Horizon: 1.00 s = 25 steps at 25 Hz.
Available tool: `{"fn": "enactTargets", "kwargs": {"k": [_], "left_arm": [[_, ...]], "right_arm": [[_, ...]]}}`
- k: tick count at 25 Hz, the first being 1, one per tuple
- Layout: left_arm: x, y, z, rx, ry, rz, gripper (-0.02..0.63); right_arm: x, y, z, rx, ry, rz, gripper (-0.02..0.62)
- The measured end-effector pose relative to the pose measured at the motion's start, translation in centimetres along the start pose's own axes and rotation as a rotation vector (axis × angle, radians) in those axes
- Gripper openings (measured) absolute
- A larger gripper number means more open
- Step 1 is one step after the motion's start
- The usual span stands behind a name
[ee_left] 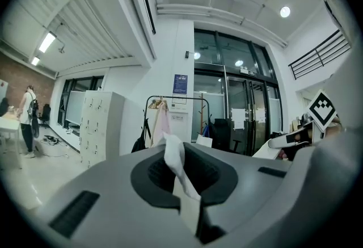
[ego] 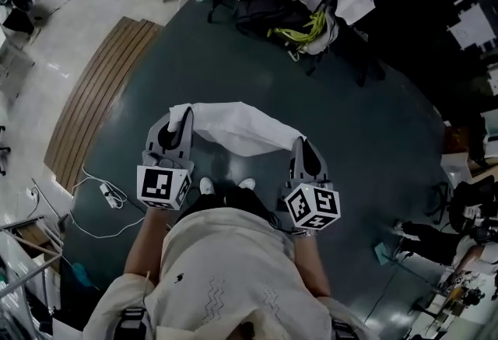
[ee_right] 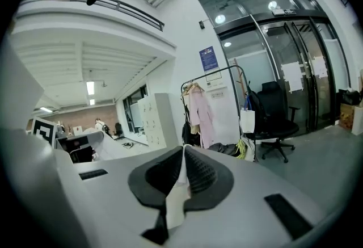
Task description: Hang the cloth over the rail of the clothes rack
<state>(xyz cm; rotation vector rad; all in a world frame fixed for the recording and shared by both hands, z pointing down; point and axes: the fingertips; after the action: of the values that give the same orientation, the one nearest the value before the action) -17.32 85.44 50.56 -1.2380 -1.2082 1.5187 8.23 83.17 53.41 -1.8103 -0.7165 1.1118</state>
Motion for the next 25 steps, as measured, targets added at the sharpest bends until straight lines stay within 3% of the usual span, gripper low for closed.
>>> {"fn": "enactTargets", "kwargs": {"k": [9,15,20,25], "left_arm": [[-6.6,-0.4,2.7,-0.008,-0.047,0.062,0.020],[-14.6,0.4,4.2,-0.041,-0.061,0.100,0.020],[-21.2,2.4,5.6,-0.075,-0.017,0.101,0.020],[-26.0,3.1,7.4,-0.031,-0.001,0.096,0.020]], "right_arm": [[-6.1,1.8,-2.8,-0.042,-0.071,0.004,0.021],[-13.4,3.7,-6.6,-0.090,-0.081,0.013,0.021],[-19.8,7.1,-9.9,-0.073,-0.059,0.028,0.021],[-24.2,10.3,-11.5,-0.041,-0.050,0.026,0.021]]}}
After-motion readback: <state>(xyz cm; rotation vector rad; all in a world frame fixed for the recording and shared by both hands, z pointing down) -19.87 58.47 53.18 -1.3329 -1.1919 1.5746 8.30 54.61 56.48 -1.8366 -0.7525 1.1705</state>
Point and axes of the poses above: the fingertips, and each gripper's own axes: x backward along the fingers, z to its left, y out of its top, and after that the axes turned 8 degrees about z, right-handed
